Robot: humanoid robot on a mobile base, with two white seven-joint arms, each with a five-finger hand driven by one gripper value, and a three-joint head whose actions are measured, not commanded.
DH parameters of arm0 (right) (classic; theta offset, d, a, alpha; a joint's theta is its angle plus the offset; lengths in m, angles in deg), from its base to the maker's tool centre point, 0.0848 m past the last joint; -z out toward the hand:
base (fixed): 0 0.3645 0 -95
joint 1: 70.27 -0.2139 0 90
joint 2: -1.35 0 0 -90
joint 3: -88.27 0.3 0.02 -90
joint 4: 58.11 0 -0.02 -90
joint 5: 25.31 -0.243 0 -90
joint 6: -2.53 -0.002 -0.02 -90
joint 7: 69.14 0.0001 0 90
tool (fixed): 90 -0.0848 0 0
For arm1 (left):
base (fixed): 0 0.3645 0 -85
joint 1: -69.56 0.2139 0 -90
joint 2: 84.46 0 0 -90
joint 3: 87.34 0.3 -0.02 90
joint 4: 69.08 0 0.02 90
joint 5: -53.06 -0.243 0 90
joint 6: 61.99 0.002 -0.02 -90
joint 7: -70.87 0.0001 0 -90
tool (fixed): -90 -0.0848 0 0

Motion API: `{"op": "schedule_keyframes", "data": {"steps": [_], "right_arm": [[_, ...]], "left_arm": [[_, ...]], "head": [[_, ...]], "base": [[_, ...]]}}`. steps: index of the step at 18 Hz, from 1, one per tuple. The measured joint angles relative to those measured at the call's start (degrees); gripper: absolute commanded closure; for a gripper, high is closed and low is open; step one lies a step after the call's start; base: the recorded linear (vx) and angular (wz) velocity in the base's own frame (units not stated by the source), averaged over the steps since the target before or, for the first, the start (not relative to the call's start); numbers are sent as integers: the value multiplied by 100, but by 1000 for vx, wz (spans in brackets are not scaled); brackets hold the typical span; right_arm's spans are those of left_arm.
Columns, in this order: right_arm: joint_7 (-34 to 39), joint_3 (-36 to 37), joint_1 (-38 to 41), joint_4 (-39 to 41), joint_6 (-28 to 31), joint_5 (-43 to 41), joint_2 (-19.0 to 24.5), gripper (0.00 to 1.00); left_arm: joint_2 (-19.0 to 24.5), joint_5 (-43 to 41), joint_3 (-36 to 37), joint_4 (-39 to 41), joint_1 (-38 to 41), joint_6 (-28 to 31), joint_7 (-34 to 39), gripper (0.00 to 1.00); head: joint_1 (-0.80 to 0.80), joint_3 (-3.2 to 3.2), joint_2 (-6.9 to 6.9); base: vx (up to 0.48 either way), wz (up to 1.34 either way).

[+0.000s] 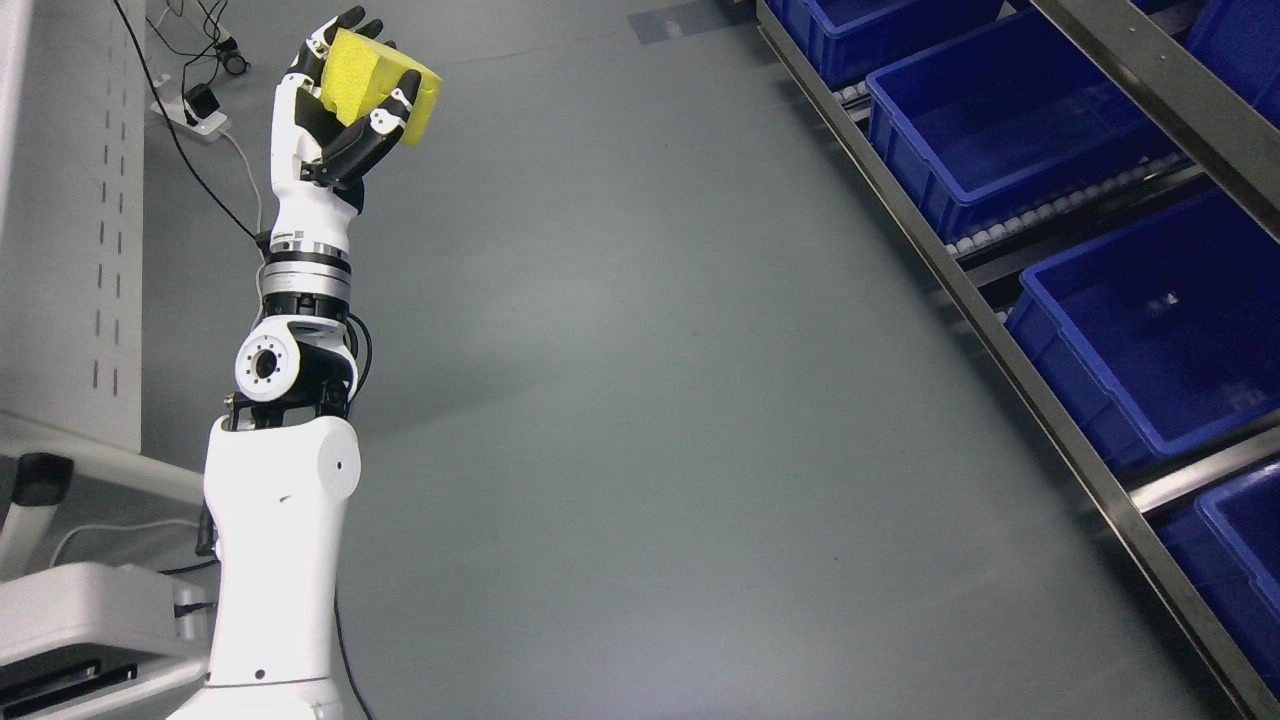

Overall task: Move yellow foam block to right shelf middle
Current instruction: 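Hold the cube raised in the left hand while turning toward the blue bins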

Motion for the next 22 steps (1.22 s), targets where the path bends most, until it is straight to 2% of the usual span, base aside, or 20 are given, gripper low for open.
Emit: {"op": "schedule_keyframes", "data": {"steps": [13,22], "right_arm": [[0,0,0,0,0,0,0,0],[0,0,0,0,0,0,0,0]], "left_arm": [[-1,-2,9,60,0,18,-11,54],[-1,-6,88,106,-1,32,-30,54]], "head": [[0,0,0],[0,0,0]], "base": [[462,-166],[463,-433]]}}
